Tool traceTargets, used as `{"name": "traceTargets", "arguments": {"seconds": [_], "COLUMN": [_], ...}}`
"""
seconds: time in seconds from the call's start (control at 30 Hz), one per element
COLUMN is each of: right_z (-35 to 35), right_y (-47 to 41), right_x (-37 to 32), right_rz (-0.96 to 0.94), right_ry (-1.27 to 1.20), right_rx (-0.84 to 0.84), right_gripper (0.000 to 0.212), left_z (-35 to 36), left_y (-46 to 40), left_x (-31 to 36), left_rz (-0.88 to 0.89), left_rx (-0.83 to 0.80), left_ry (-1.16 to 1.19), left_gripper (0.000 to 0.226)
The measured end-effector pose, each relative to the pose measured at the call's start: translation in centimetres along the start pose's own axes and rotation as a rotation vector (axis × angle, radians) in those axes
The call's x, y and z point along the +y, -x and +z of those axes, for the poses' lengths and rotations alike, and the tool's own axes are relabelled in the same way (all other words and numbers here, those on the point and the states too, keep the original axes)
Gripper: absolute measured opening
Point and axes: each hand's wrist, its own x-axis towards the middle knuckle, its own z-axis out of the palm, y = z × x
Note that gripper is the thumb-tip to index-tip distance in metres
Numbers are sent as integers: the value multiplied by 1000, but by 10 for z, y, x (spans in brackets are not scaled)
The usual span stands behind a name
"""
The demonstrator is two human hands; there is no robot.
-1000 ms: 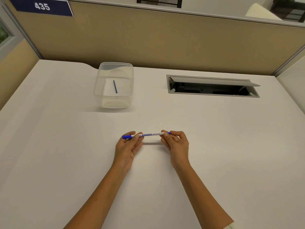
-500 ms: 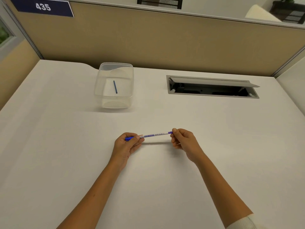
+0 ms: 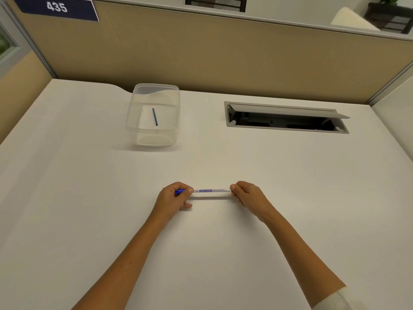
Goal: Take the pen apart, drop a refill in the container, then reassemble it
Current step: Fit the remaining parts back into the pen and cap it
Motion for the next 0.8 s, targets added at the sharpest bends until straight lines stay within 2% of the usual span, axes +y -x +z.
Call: {"name": "traceTargets", "arguments": {"seconds": [0.27, 0.43, 0.5, 0.67, 0.8], "right_z": [6, 2, 2, 9, 12], "right_y": [4, 3, 3, 6, 8], "right_x": [11, 3, 0, -6, -2], "right_rz": [-114, 27, 18, -179, -434], "right_ry": [-182, -168, -109, -30, 185], "right_rx": [54, -78, -95, 34, 140], "right_gripper": [19, 40, 40, 35, 22], "left_z": [-8, -9, -9, -12, -15], "left_y": [-1, -1, -1, -5, -6], "left_x": [0, -1, -2, 2, 5], "left_rz": [5, 14, 10, -66, -121], "left_rx": [-74, -83, -79, -73, -91], "left_ry": [62, 62, 61, 180, 270], "left_gripper": [12, 12, 11, 10, 13]}}
